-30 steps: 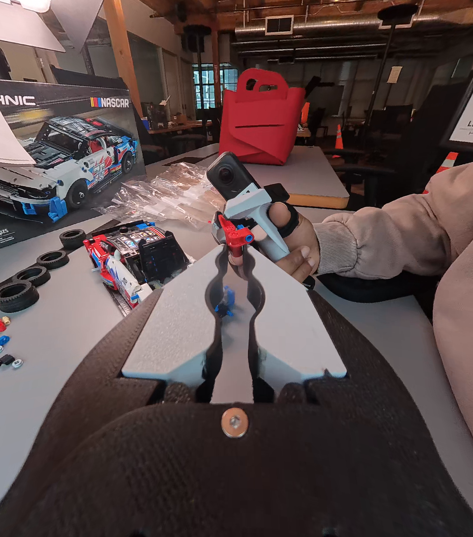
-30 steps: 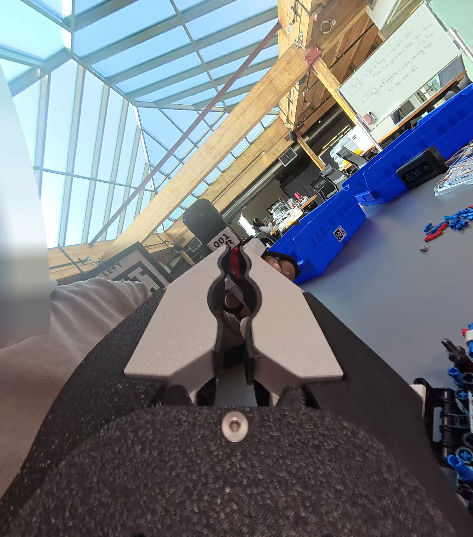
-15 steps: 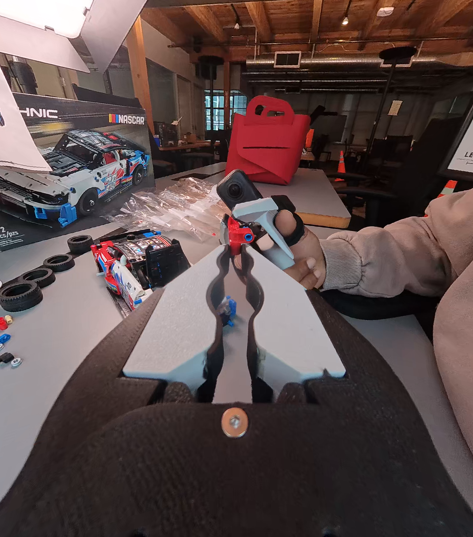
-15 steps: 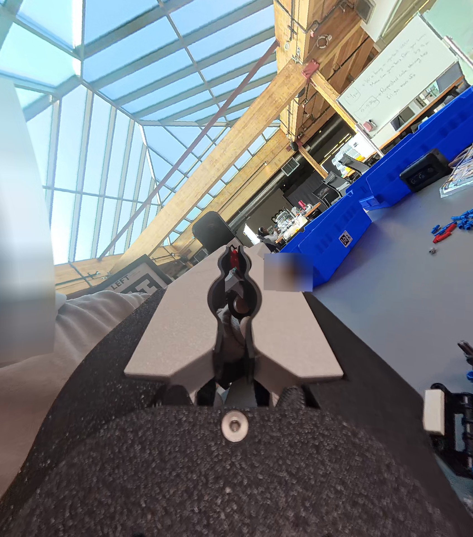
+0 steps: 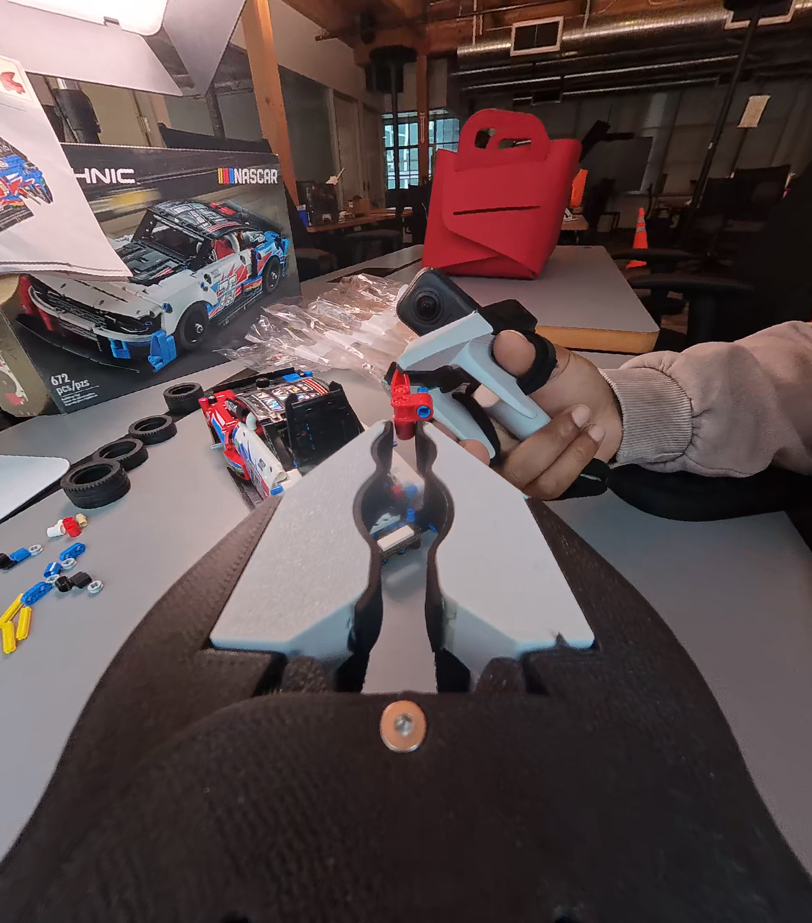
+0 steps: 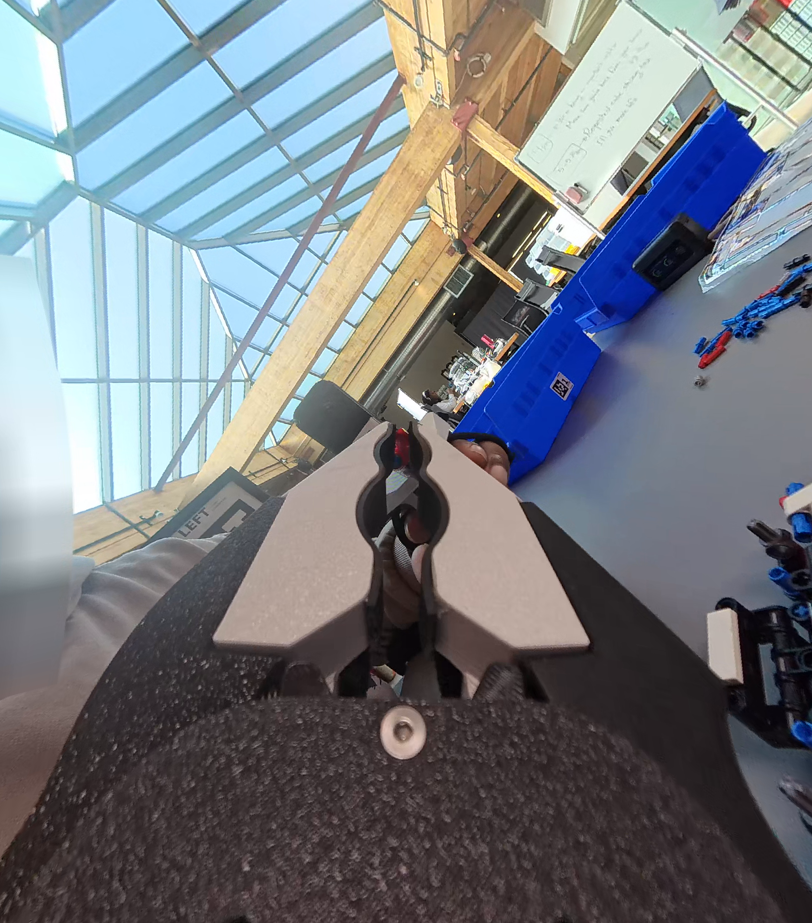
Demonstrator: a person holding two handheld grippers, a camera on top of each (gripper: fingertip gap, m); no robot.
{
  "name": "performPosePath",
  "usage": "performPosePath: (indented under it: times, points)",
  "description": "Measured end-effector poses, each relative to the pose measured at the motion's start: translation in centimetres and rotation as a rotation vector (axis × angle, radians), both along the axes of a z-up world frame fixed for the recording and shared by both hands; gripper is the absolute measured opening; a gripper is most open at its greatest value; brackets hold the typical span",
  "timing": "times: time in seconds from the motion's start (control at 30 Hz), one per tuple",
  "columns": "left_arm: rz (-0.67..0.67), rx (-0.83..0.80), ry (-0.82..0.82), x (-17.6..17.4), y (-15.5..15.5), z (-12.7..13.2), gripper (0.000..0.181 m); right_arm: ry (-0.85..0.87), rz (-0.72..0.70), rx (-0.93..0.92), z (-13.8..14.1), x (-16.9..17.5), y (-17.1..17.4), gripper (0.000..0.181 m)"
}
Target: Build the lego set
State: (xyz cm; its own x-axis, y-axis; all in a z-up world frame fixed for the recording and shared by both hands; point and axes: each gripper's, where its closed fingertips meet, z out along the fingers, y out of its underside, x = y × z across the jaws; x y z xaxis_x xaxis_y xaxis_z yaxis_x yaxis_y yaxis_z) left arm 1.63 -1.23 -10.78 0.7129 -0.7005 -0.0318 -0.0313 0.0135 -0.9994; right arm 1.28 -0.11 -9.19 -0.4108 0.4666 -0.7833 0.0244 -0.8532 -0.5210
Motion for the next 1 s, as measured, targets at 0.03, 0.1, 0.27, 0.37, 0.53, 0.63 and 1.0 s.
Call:
performPosePath:
  times: [0.03,0.1,0.27,0.37,0.53,0.63,1.0]
  points:
    - [0.002,0.005,0.011,0.0,0.0,0.0,0.006,-0.003,0.001,-0.004,0.0,0.0,0.0,0.001]
    - [0.0,0.004,0.018,0.0,0.0,-0.1,0.006,-0.01,0.0,-0.001,-0.1,-0.1,0.0,0.001]
    - [-0.03,-0.036,-0.017,-0.2,-0.2,-0.2,0.004,-0.021,-0.005,0.048,-0.2,-0.1,-0.2,0.001]
    - [-0.047,-0.048,-0.057,-0.4,-0.3,0.0,0.004,-0.038,-0.024,0.147,-0.2,-0.1,-0.4,0.006]
    - [-0.024,-0.049,-0.108,-2.7,0.1,0.1,0.005,-0.134,-0.125,0.494,-0.8,0.4,0.7,0.014]
    - [0.01,-0.038,-0.078,-4.4,0.4,-0.3,0.004,-0.254,-0.094,0.728,-3.0,0.5,0.1,0.014]
    - [0.088,-0.086,-0.034,-6.9,1.6,-2.0,0.004,-0.577,0.346,1.184,-12.6,1.3,-7.2,0.028]
